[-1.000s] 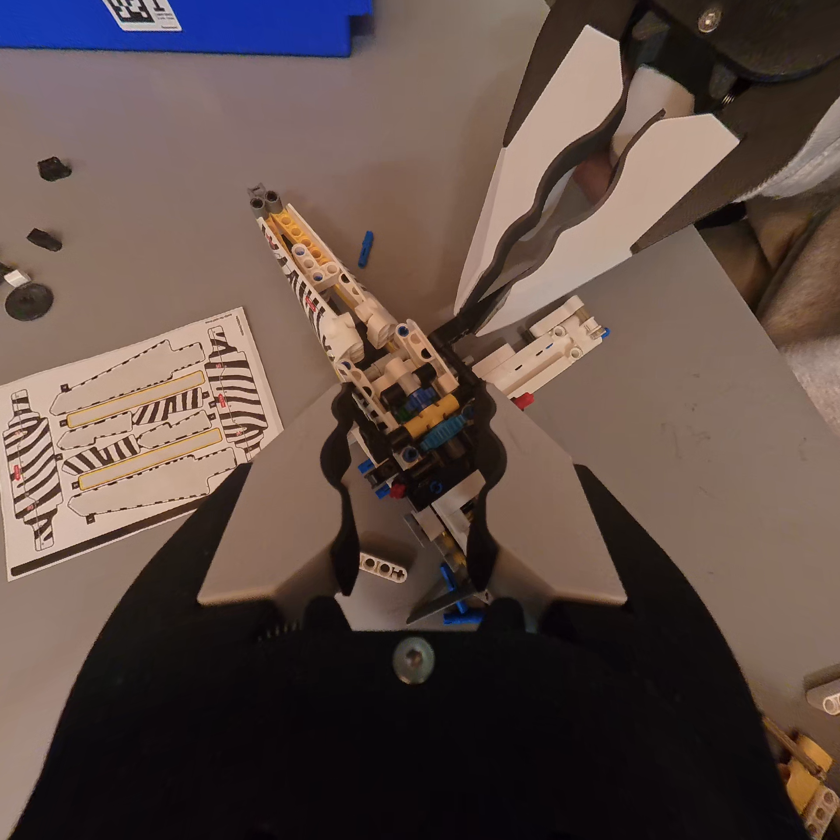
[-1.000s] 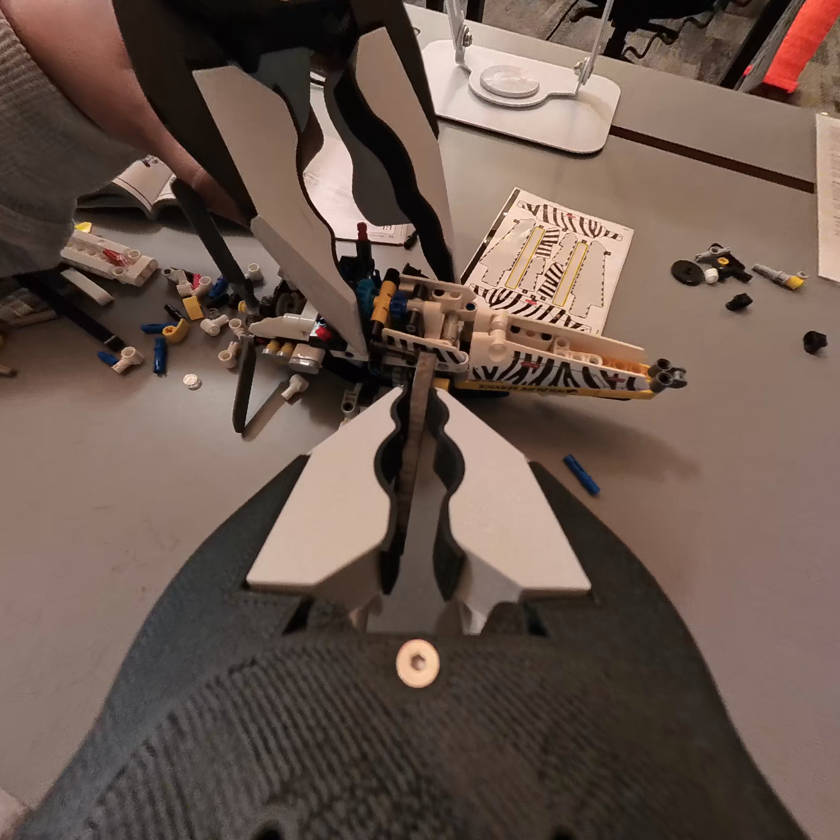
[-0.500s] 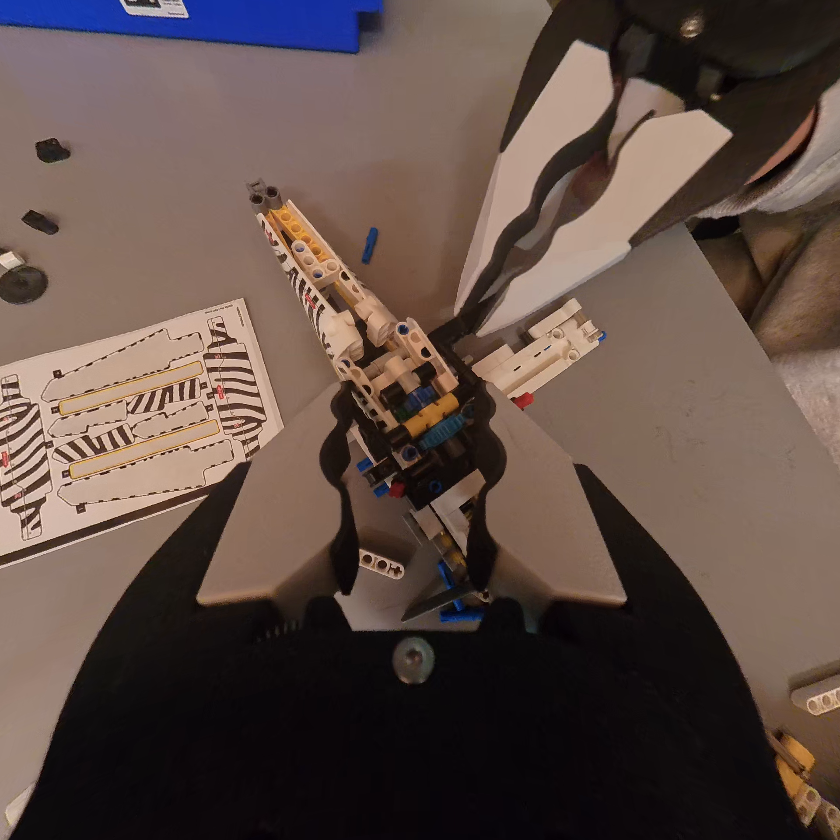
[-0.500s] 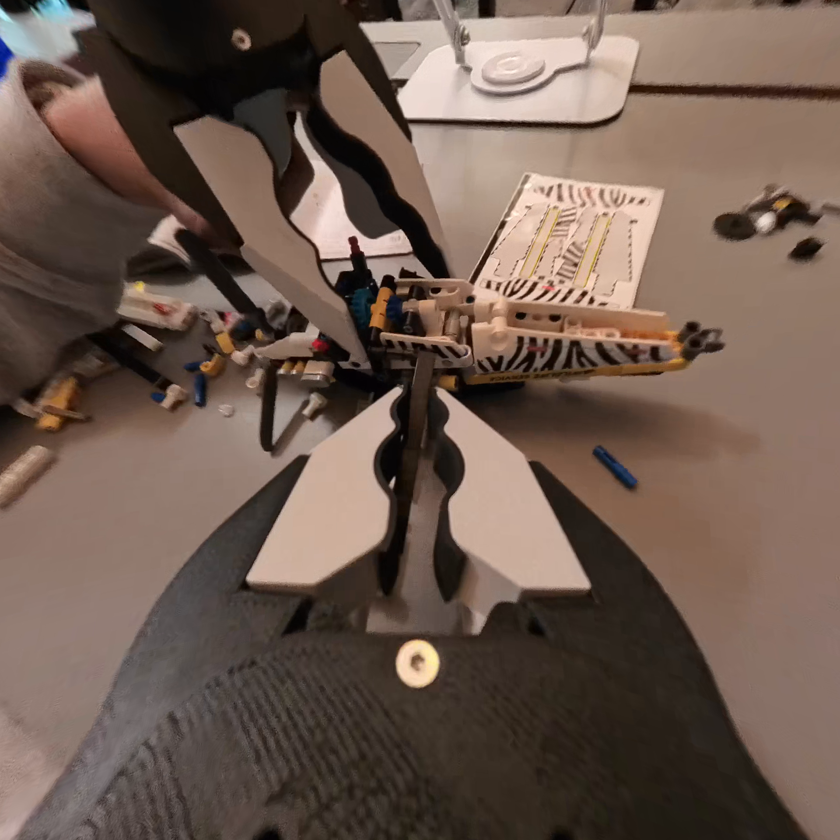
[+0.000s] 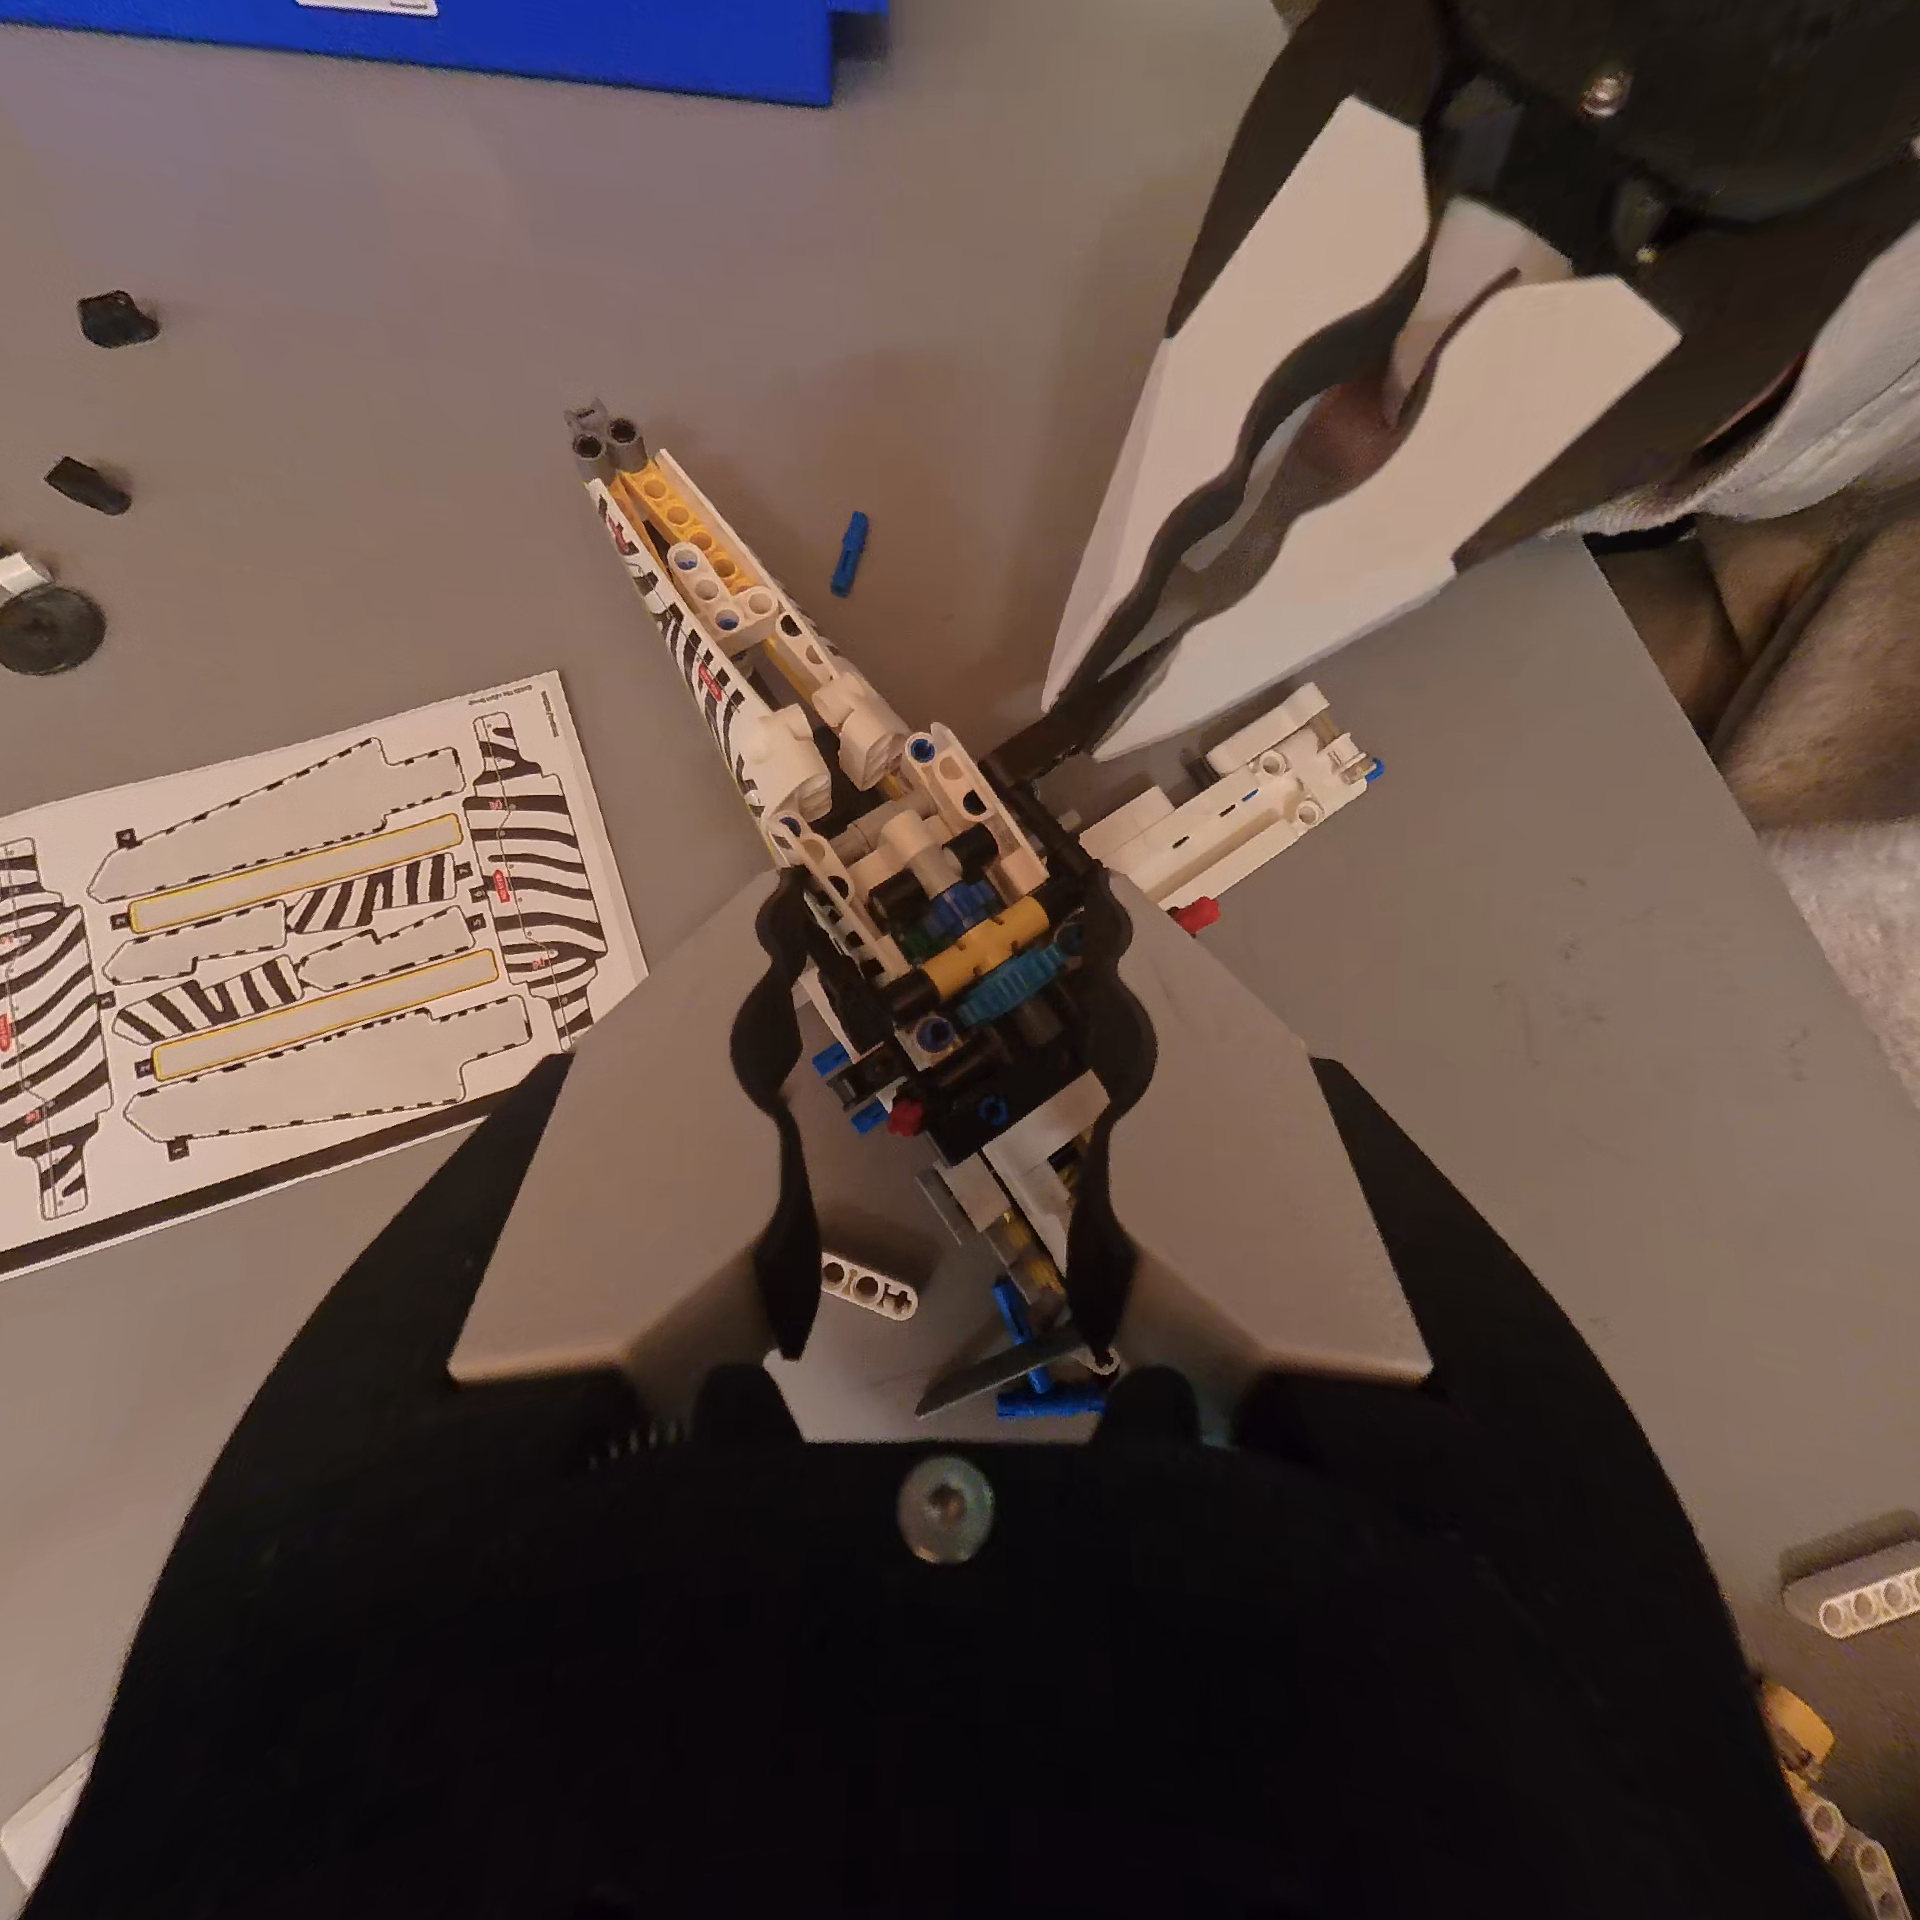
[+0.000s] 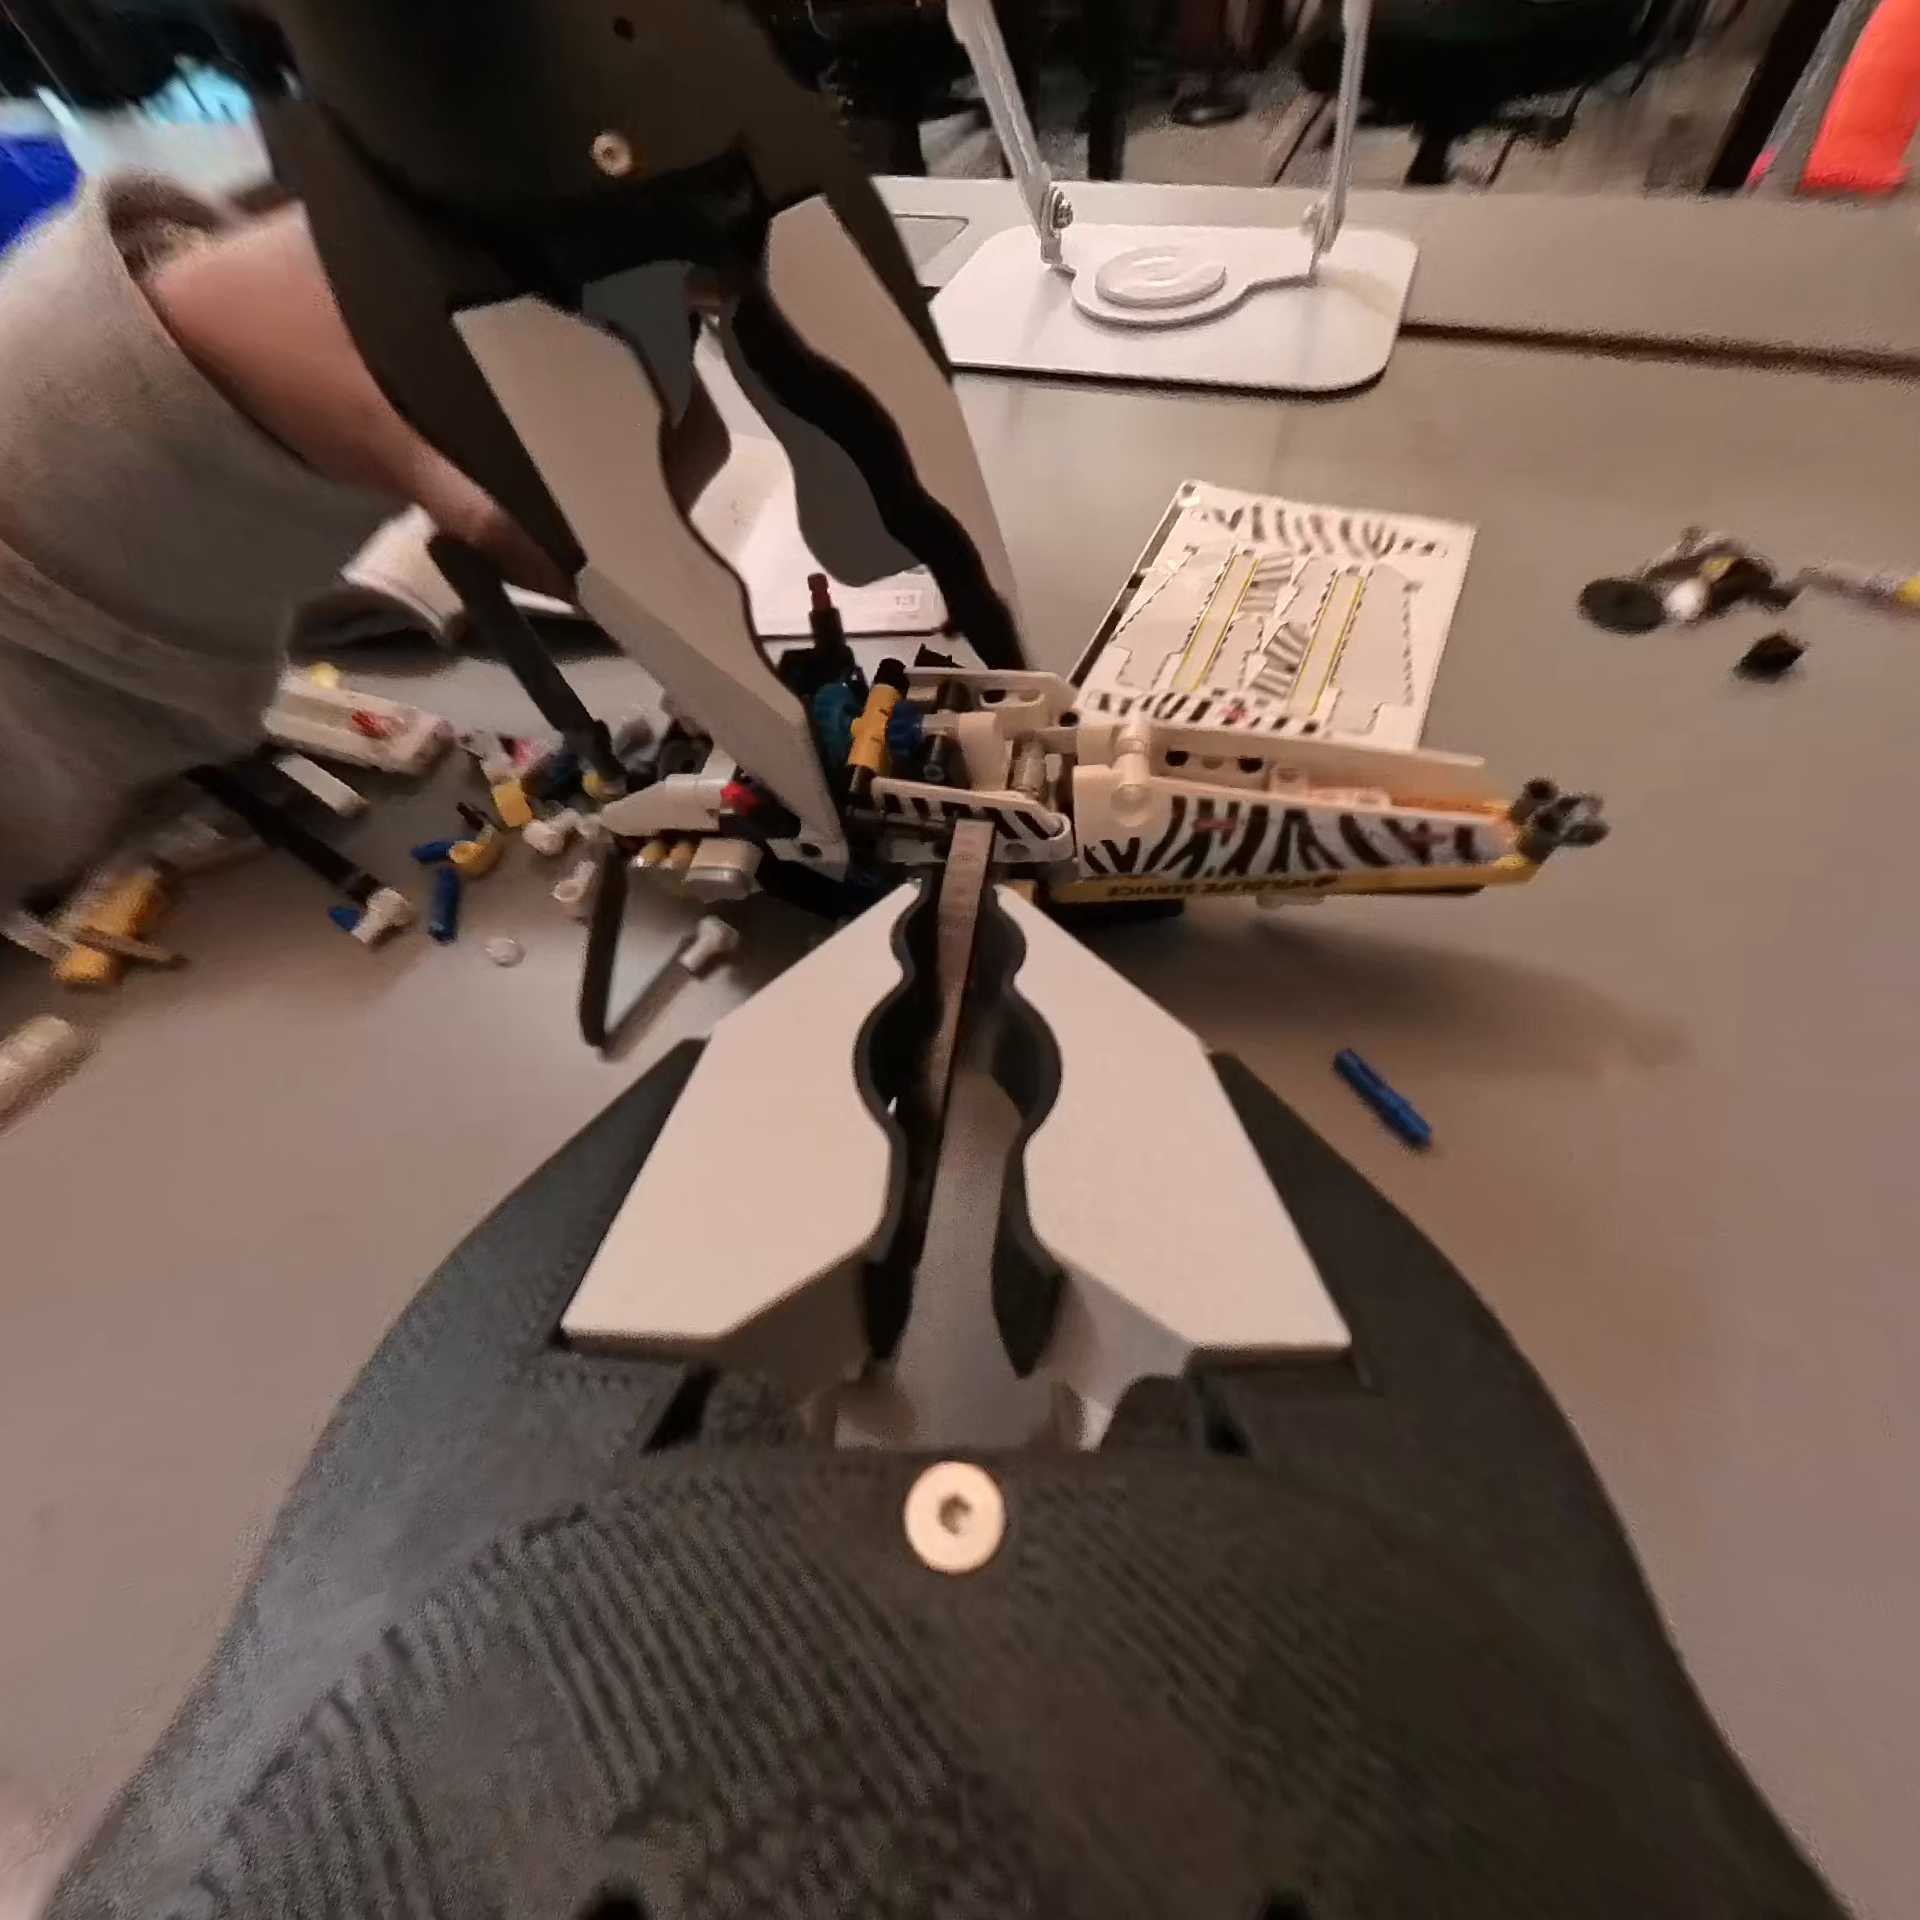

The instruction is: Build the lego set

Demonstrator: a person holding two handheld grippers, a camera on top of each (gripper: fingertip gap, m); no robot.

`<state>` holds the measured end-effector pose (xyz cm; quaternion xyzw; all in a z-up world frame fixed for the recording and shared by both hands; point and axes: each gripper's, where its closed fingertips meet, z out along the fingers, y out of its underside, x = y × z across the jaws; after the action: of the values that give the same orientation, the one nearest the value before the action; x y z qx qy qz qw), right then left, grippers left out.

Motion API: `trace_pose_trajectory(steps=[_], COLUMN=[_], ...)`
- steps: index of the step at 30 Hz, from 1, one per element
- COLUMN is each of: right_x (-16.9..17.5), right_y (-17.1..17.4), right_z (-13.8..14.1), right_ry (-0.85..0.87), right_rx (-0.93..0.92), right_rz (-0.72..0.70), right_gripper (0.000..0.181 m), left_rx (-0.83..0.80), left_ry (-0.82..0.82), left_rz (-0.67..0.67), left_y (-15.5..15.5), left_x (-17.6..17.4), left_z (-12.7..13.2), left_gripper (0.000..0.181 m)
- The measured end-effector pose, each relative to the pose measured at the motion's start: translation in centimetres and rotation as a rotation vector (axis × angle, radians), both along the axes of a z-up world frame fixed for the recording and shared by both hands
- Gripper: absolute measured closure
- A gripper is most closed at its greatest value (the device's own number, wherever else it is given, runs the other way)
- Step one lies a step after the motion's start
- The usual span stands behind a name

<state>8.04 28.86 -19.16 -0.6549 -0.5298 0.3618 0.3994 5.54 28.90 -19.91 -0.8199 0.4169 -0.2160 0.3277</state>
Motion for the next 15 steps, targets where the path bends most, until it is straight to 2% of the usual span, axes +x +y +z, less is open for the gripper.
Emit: trace_pose_trajectory(steps=[3,14,15], right_x=[0.0,-0.2,-0.6], right_y=[-0.2,-0.5,-1.9], right_z=[0.1,0.3,0.9], right_ry=[-0.028,-0.002,0.04], right_rx=[0.123,0.092,0.035], right_rz=[0.02,0.076,0.154], right_gripper=[0.175,0.175,0.176], left_rx=[-0.006,0.012,0.04], left_ry=[-0.009,-0.016,-0.009], left_rz=[-0.009,-0.026,0.013], left_y=[-0.1,-0.1,0.6], left_x=[0.0,0.0,-0.2], left_z=[0.0,0.0,0.0], left_gripper=[0.128,0.129,0.128])
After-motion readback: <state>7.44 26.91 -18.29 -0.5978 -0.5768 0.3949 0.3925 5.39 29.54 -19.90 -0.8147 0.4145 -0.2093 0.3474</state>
